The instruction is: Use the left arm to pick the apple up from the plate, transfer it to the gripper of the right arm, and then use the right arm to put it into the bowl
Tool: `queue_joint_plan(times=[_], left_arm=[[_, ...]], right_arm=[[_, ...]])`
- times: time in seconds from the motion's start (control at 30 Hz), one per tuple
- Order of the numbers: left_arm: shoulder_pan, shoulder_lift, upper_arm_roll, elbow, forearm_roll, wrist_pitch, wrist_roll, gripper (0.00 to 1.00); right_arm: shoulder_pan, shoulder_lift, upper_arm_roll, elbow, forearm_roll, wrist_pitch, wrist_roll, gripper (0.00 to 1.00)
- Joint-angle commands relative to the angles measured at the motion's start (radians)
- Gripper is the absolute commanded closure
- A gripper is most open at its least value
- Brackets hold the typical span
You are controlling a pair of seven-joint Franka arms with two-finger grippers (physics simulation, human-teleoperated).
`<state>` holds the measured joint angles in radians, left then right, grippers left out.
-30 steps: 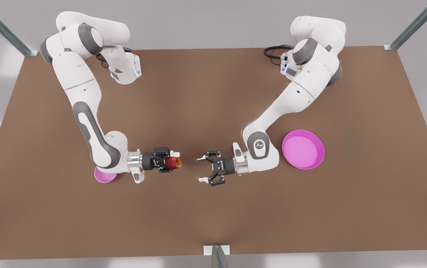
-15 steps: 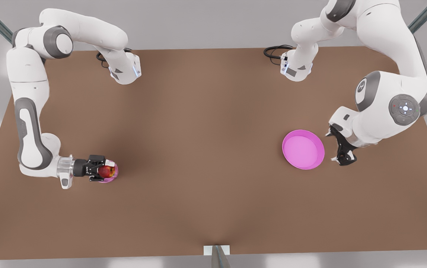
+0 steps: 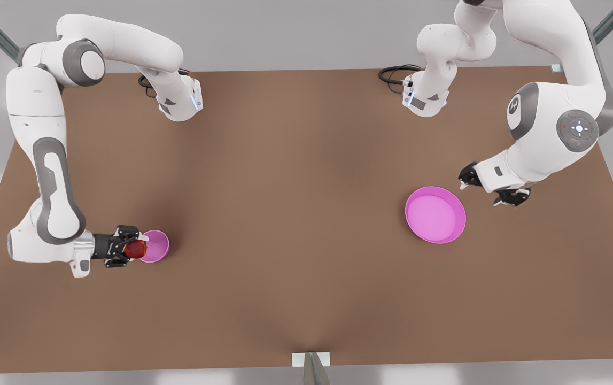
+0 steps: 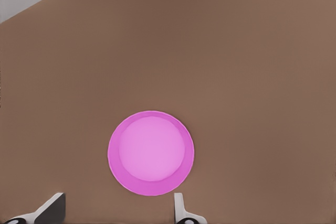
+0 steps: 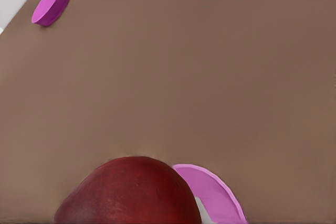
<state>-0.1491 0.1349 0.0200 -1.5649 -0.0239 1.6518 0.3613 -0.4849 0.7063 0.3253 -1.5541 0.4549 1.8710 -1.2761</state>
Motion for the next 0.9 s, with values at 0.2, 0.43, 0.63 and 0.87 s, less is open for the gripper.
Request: queue_joint_plan(times=[0.2,0.43,0.63,0.87], left_arm=[[-0.012,0.0,0.0,0.0,-0.001,0.014,-0.636,0.0],[-0.01,0.0,0.0,0.002,-0.001,0.014,-0.634,0.0],[-0.012,0.0,0.0,0.002,-0.001,0.014,-0.634,0.0],[-0.01,0.046,0.0,0.094,0.001,-0.02,-0.633,0.0]], right_arm=[[-0.014,0.001,-0.009,0.019,-0.091,0.034,-0.069,0.0],[0.051,-0.141,0.07,0.129,-0.396,0.02,0.369,0.0],[0.055,-0.419,0.244,0.135,-0.611,-0.042,1.141,0.0],[0.566,-0.61,-0.276,0.1,-0.468,-0.274,1.442,0.0]])
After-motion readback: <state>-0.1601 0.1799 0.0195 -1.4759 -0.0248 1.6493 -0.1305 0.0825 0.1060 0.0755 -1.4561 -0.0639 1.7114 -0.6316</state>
